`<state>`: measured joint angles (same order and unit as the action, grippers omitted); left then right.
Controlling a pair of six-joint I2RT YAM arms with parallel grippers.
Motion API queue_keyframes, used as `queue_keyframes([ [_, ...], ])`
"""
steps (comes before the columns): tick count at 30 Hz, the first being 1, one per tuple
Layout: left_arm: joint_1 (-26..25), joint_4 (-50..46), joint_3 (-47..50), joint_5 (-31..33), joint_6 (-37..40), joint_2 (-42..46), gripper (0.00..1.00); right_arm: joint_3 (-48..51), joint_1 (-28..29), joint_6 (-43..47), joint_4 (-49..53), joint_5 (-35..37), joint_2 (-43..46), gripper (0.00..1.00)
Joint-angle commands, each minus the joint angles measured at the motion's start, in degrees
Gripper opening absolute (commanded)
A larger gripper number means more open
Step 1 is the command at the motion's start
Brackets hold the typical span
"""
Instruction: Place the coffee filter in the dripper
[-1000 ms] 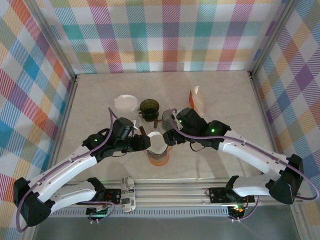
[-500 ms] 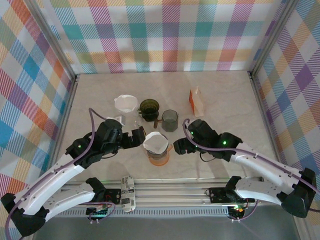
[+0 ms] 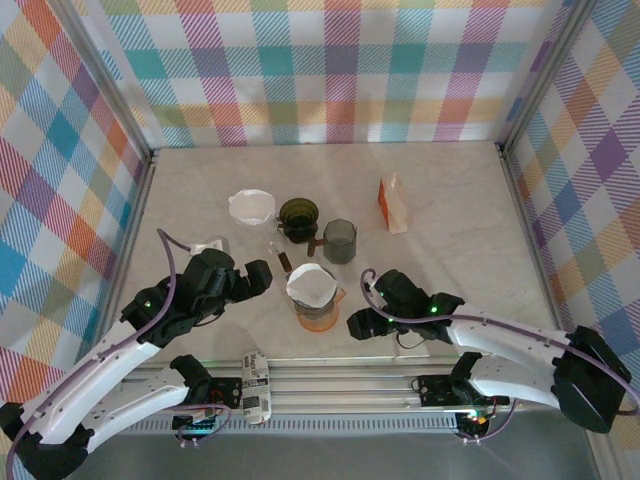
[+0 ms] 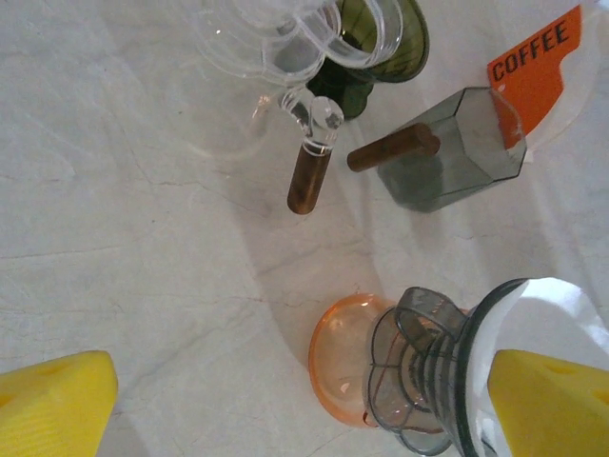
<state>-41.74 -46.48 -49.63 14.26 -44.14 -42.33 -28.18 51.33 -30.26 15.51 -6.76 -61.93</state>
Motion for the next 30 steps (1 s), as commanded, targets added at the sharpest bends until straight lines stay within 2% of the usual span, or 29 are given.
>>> queue_keyframes([
  [1, 0.7, -1.0, -0.2, 1.9, -0.5, 1.6, 1.00, 1.2, 0.3, -1.2, -11.7, -5.6, -3.2, 0.69],
  [7, 0.8, -1.3, -0.6, 2.5, -0.5, 2.8, 1.00, 2.2, 1.1, -2.0, -22.3, -6.8, -9.8, 0.62],
  [16, 0.9, -1.9, -1.2, 2.3, -0.5, 3.7, 1.00, 0.9, 1.2, -2.0, -30.9, -8.1, -18.0, 0.58],
  [24, 0.9, -2.4, -1.3, 1.9, -0.6, 4.5, 1.00, -3.5, 1.3, 0.3, -33.2, -8.8, -24.2, 0.54],
  [30, 0.9, -4.4, -1.8, 4.2, -0.9, 7.2, 1.00, -8.5, 1.2, 2.9, -33.2, -9.4, -29.8, 0.54],
])
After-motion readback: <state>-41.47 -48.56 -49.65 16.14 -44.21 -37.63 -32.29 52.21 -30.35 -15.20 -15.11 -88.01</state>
